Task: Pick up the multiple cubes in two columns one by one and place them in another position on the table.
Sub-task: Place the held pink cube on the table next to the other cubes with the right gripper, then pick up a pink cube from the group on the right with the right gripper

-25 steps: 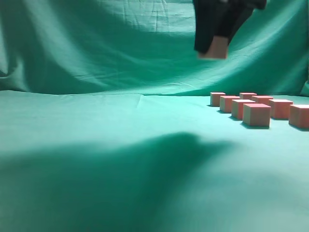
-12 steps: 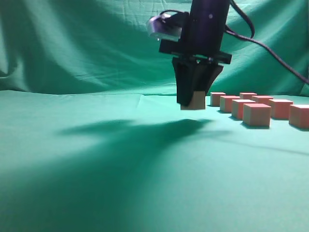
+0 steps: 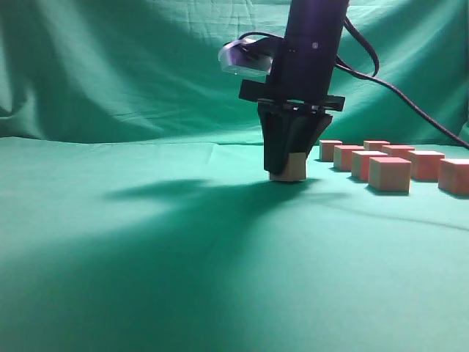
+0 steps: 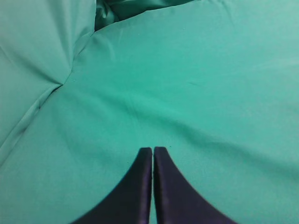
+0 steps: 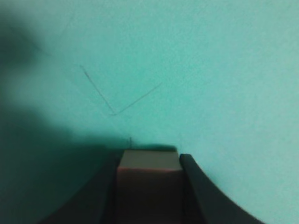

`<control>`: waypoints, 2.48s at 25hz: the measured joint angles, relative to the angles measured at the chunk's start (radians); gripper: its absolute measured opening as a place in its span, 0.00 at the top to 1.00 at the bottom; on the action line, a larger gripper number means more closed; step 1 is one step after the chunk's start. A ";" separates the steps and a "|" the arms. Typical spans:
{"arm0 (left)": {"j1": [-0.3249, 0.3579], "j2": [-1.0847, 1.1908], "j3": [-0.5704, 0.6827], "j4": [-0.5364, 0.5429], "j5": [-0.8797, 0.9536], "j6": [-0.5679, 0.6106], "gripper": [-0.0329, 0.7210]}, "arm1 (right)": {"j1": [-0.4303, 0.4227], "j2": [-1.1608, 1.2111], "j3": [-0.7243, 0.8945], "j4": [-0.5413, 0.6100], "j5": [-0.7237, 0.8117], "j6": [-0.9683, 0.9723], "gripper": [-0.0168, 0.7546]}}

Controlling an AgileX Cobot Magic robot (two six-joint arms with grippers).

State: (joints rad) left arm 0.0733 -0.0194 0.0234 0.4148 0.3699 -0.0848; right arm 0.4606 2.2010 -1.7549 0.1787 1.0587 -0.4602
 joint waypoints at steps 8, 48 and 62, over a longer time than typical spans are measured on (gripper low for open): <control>0.000 0.000 0.000 0.000 0.000 0.000 0.96 | 0.000 0.007 -0.007 0.012 0.000 -0.015 0.66; 0.000 0.000 0.000 0.000 0.000 0.000 0.96 | -0.224 -0.891 0.608 -0.291 0.193 0.550 0.40; 0.000 0.000 0.000 0.000 0.000 0.000 0.96 | -0.309 -0.797 0.961 -0.169 -0.355 0.542 0.40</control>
State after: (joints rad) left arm 0.0733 -0.0194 0.0234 0.4148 0.3699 -0.0848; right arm 0.1514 1.4045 -0.7939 0.0099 0.7038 0.0818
